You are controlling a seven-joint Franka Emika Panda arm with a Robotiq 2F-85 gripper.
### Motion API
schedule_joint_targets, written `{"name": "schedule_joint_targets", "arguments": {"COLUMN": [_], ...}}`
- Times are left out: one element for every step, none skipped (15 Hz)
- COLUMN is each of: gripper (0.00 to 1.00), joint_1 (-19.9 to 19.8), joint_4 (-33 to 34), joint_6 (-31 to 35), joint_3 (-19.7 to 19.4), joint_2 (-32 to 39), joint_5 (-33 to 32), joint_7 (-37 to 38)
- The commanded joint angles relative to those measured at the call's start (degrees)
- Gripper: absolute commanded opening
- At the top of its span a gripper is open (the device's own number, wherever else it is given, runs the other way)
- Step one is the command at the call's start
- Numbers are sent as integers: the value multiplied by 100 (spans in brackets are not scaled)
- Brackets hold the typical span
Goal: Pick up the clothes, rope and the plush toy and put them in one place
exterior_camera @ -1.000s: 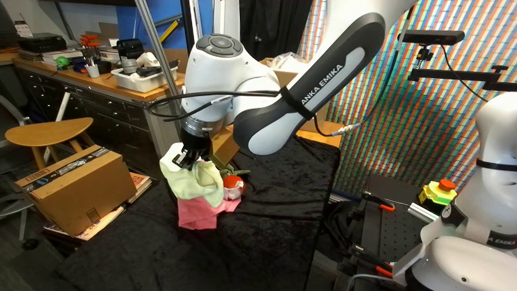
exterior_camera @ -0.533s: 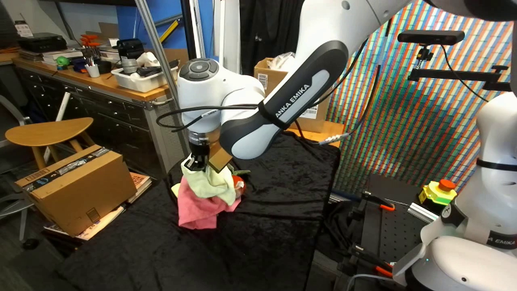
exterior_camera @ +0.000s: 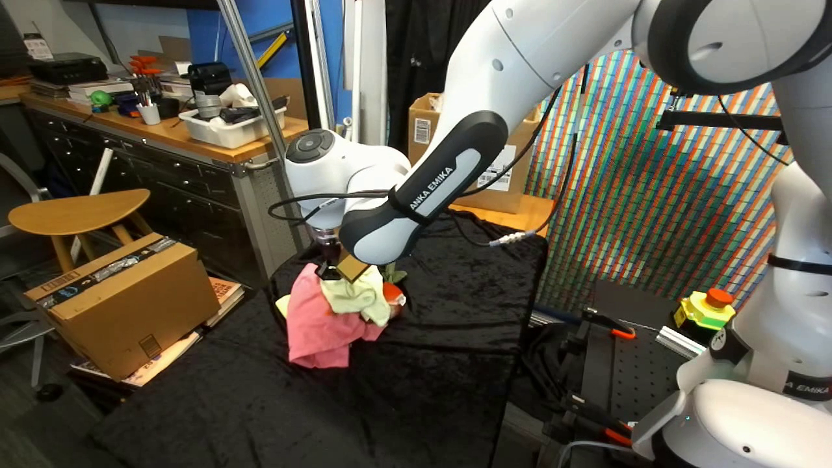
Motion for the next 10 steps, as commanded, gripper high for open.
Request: {"name": "schedule_joint_targets", "arguments": {"gripper": [4,4,4,5,9,33,35,38,46,53], "joint_1": [-145,-149,-158,-169,-185,-194,-215,-236,-253,-281], "joint_4": [517,560,586,600,582,548,507,420,323,158], "joint_6": [-299,-316,-345,-371,-399,-401,-438,-448,-427,-397], "joint_3": [99,94,104,124,153,175,220,264,299,350], "joint_2": [314,345,353,345,307,262,202,108,11,-160], "joint_5": [253,290,328,365,402,423,462,512,536,563], "joint_7": [-91,-85,-99,-118,-156,-178,-249,-317,-405,-519]}}
